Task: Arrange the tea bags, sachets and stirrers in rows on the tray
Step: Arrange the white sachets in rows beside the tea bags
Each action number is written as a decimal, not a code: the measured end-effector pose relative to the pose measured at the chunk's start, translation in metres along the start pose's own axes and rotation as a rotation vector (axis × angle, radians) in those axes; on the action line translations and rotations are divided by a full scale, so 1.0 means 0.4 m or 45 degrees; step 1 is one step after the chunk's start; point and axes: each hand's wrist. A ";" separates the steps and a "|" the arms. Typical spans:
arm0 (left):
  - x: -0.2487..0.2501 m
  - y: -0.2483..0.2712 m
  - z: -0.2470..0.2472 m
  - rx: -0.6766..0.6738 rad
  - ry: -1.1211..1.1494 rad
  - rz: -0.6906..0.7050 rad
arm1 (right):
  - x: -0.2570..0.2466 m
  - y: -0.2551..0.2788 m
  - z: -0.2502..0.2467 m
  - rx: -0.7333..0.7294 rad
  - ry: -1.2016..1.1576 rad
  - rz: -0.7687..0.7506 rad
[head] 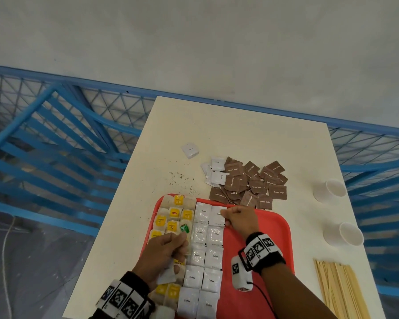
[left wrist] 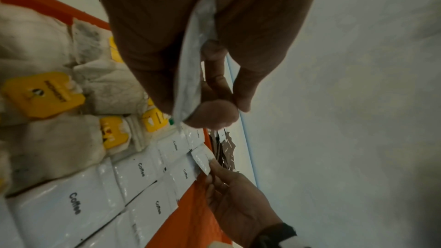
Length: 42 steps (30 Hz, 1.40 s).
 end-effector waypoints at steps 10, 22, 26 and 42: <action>0.068 0.001 0.050 0.096 0.365 0.214 | -0.074 0.253 0.006 -0.589 0.223 -0.314; 0.095 0.022 0.063 -0.062 -0.286 0.486 | -0.078 0.365 -0.041 -0.594 -0.042 -0.441; 0.084 0.044 0.051 -0.106 -0.443 0.420 | -0.072 0.345 -0.077 -0.490 -0.022 -0.515; 0.000 0.053 0.041 -0.104 -0.339 0.142 | -0.024 0.335 -0.036 -0.398 -0.293 -0.146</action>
Point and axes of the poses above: each hand's wrist, its own y-axis away from the middle knuckle, its own z-axis out of the palm, x = y × z, and after that the axes turned 1 degree about z, right-handed
